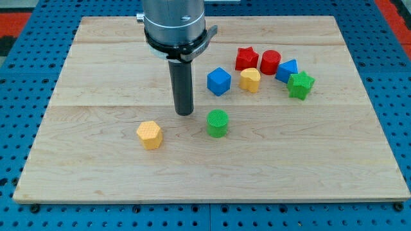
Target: Place your arm at the bottom left of the cube
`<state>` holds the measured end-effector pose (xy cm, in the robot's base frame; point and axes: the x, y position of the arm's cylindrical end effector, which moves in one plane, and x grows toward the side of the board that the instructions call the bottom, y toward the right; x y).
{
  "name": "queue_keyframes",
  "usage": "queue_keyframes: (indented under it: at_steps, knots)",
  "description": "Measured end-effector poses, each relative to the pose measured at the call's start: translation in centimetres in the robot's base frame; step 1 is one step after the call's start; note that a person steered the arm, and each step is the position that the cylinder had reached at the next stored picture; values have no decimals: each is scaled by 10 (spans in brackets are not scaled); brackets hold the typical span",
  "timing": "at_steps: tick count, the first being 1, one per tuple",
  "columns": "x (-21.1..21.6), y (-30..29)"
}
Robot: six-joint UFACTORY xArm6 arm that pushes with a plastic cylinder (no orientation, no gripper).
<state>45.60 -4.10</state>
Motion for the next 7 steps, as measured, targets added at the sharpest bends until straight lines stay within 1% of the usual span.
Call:
queue_keyframes:
  at_steps: [7]
  knots:
    - [-32, 0]
